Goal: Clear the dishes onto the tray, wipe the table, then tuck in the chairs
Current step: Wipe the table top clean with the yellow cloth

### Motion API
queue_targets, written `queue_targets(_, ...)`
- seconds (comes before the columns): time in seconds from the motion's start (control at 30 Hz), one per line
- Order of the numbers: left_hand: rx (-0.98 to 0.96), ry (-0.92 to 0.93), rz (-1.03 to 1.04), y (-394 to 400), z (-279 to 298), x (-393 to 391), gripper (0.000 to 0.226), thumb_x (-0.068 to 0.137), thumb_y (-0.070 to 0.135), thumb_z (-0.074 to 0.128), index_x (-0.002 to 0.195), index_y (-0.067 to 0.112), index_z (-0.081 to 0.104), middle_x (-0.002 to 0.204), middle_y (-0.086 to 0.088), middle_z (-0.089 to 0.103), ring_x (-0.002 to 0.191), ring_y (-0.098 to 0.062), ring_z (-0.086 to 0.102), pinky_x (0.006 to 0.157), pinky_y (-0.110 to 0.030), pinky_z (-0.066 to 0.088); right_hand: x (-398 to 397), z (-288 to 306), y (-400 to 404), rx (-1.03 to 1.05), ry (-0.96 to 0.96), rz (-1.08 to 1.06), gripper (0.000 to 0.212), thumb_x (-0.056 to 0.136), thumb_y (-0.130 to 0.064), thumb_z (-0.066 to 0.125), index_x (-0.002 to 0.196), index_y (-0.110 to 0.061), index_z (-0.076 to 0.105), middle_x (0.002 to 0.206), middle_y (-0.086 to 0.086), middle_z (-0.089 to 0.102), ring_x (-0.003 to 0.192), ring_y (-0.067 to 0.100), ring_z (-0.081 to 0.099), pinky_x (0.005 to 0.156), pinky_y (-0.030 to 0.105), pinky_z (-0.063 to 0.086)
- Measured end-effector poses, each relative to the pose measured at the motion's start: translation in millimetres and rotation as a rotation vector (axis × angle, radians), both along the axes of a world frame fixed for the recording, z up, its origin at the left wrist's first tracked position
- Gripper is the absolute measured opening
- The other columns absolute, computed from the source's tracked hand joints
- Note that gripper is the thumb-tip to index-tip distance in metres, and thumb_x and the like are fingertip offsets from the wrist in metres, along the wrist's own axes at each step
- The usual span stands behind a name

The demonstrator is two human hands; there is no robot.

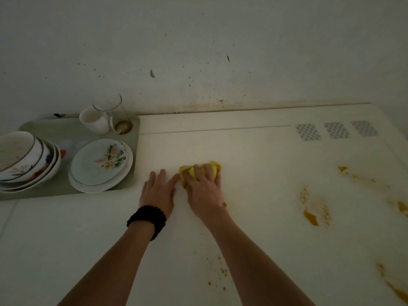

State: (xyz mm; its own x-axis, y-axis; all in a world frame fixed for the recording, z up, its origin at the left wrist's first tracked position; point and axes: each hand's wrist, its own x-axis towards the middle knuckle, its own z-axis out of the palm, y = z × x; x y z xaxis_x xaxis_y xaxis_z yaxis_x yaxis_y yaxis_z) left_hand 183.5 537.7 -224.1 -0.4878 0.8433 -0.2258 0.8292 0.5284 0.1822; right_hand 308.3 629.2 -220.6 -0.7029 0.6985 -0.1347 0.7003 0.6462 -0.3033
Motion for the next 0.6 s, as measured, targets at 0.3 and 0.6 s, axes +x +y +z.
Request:
queue_targets(0.3, 0.026, -0.034, 0.096, -20.3, 3.0, 29.9, 0.049, 0.102, 0.025, 0.035, 0.149, 0.033, 0.031, 0.160, -0.010, 0.018, 0.148, -0.033, 0.011, 0.120, -0.042, 0.018, 73.7, -2.9, 16.3, 0.016, 0.094, -0.102, 0.046, 0.094, -0.039, 0.039, 0.135, -0.038, 0.059, 0.157, -0.005, 0.039, 0.151, 0.025, 0.022, 0.121, 0.051, 0.011)
queue_targets(0.6, -0.025, -0.002, -0.020, -52.4, 15.1, 53.7, 0.053, 0.096, 0.038, 0.040, 0.149, 0.038, 0.029, 0.161, -0.003, 0.015, 0.148, -0.028, 0.013, 0.118, -0.046, 0.016, 48.0, 6.7, -45.3, -0.033, -0.038, -0.320, 0.050, 0.098, -0.034, 0.044, 0.149, -0.032, 0.040, 0.165, 0.003, 0.020, 0.152, 0.034, 0.005, 0.120, 0.059, 0.005)
